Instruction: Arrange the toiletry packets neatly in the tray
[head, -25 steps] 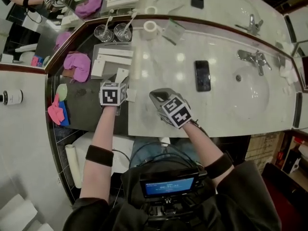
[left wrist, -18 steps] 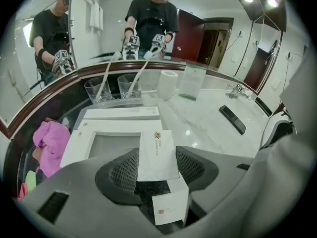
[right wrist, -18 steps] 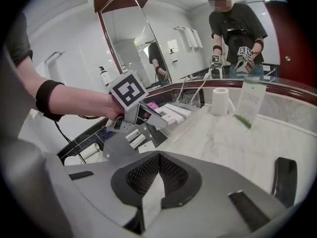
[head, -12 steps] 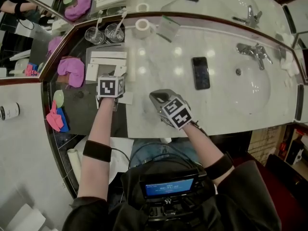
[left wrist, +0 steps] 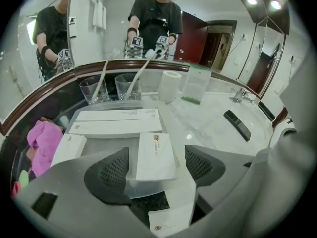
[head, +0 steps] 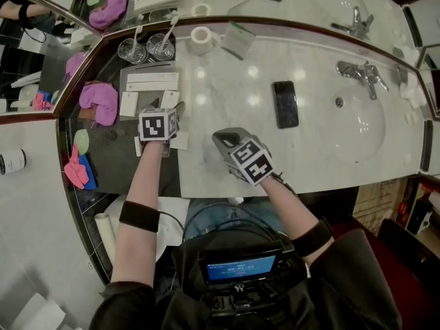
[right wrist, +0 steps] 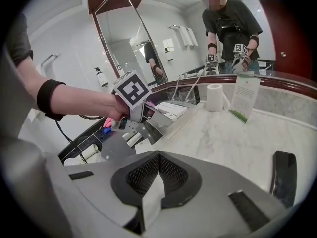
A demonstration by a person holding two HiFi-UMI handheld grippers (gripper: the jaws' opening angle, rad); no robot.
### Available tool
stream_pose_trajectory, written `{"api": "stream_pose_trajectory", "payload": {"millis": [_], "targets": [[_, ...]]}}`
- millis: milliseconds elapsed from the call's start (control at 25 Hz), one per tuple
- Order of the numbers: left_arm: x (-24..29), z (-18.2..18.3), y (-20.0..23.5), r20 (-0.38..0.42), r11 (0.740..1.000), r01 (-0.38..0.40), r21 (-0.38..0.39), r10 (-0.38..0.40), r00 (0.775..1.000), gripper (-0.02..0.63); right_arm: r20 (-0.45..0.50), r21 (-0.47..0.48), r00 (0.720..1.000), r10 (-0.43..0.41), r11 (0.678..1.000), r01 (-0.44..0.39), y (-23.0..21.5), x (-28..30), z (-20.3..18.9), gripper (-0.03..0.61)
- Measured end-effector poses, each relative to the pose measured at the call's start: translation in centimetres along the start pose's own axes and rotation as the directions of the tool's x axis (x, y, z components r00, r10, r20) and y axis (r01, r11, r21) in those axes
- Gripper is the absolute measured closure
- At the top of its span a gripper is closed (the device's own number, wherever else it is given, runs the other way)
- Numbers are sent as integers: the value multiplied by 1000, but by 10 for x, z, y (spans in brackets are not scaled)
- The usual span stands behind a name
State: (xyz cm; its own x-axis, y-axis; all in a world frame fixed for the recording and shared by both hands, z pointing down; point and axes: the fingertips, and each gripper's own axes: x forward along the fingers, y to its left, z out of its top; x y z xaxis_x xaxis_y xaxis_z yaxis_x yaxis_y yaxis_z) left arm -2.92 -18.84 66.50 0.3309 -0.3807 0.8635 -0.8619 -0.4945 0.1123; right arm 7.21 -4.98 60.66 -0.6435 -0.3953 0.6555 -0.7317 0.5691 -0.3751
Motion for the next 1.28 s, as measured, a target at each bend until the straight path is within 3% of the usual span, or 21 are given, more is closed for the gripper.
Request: {"api": "stream_pose_trajectory", "payload": {"millis": [240, 480, 560, 800, 1280], "targets": [[-9, 0, -1, 41, 1000, -14, 2, 14, 999, 258, -5, -7, 1000, 0, 1000, 0, -1, -1, -4, 572], [-40, 9, -11, 131, 1000, -20, 20, 17, 991, 261, 7, -21, 1000, -7, 1000, 8, 3, -16, 2, 572], [-58, 11, -17, 168, 999, -32, 23, 28, 985, 315, 15, -31, 1000, -10, 999, 11, 4, -22, 5, 572], [-119, 4, -44, 308, 998, -60, 7, 55, 950, 603, 31, -79, 999, -27, 996, 29, 2, -46, 4, 572], [-224, -50, -88, 485, 996, -77, -53, 93, 869, 612, 75, -183, 997, 6, 983, 7, 14, -90, 12, 572]]}}
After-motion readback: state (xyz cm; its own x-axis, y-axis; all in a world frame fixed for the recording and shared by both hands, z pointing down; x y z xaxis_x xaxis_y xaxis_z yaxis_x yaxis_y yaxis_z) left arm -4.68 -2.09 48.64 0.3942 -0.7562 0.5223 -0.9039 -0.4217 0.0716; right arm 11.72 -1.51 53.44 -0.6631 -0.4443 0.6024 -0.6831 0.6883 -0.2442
